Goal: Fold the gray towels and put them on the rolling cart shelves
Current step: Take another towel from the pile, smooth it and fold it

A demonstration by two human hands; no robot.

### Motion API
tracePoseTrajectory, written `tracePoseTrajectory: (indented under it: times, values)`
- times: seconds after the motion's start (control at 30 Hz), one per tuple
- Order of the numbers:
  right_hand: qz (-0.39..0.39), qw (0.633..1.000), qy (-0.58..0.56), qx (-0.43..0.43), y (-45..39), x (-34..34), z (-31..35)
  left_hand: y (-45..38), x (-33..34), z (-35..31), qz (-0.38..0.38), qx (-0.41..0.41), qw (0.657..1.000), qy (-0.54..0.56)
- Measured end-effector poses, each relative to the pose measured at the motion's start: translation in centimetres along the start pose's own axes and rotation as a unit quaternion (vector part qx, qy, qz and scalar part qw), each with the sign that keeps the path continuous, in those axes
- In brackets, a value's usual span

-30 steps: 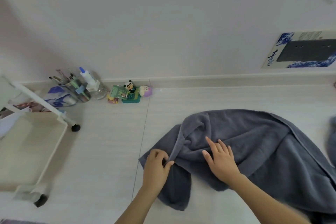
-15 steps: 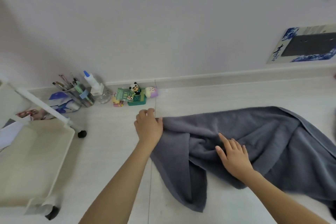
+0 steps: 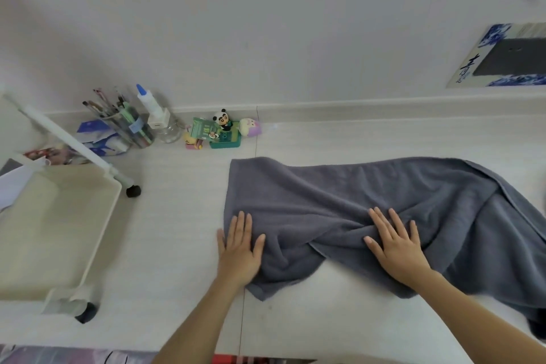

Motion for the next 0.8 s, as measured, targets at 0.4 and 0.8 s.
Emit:
tracePoseTrajectory:
  times: [0.4, 0.8]
  values:
    - [-0.057, 0.991, 0.045, -0.112, 3.6, 3.2, 2.1, 2.9, 3.1, 1.0, -0.066, 0.062, 0.995, -0.03]
    - [-0.017, 0.969, 0.095, -0.226, 8.0, 4.4, 0.9, 4.4, 3.2, 4.4, -0.046, 0.126, 0.986, -0.099]
Point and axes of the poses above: each hand's wrist, its own y-axis away from the middle knuckle, its own x-axis out of the palm, z = x × y, the point moved 3 cm from there along -y, towards the middle knuckle, and after that the axes turned 7 degrees about -y, right-handed, at the moved point
